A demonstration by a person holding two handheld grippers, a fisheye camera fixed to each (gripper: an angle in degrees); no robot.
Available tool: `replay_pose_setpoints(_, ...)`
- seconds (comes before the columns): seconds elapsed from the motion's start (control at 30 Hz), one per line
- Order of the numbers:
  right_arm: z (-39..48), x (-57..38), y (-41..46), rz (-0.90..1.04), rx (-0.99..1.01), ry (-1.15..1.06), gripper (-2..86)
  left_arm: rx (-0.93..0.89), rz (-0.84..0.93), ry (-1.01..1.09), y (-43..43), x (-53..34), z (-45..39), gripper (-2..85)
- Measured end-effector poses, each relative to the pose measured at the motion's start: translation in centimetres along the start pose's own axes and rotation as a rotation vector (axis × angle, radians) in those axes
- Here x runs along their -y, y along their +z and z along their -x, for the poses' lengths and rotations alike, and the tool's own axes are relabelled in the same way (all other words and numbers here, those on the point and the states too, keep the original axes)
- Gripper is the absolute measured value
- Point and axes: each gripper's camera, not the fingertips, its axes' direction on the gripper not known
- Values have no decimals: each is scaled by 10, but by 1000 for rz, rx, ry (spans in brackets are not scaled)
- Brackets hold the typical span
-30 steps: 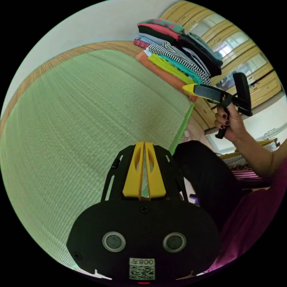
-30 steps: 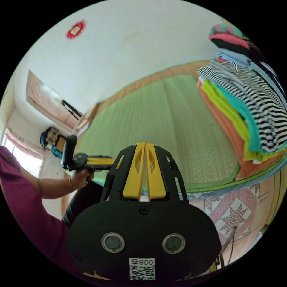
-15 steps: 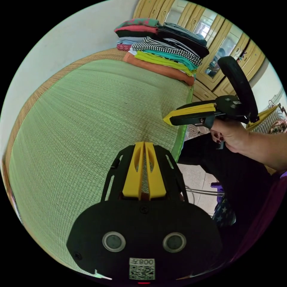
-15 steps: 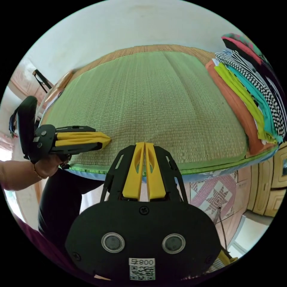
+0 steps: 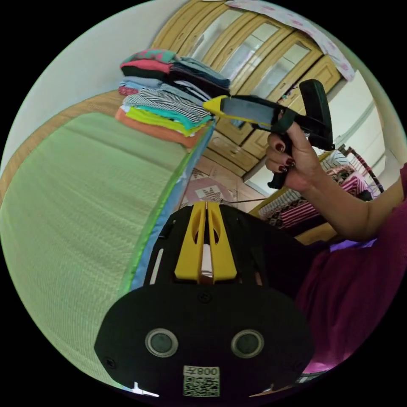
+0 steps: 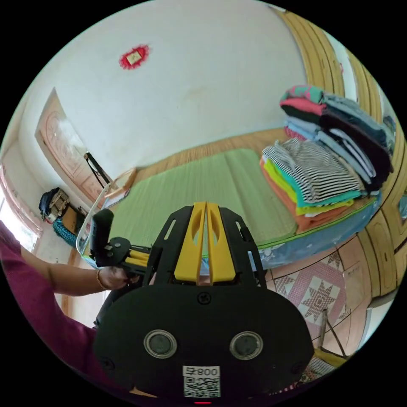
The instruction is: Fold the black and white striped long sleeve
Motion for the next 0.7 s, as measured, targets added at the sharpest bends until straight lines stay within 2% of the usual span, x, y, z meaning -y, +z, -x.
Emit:
replay_pose_setpoints(0.17,-7,49,-189,-271,-121,-43,33,-130,31,191,-15,73,-106,25)
replay_pose_setpoints(0.37,-28,86,-375,-522,-273,-1,70,-259,80,512,-32,193,-272,49)
replay_pose_setpoints(0.53,-42,118,-489,-702,-286,51,85,-336,129,742,-37,283,-431,66)
replay_pose_setpoints(0.7,-40,169,-573,-794,-324,12,92,-416,166,779,-42,340,-544,68)
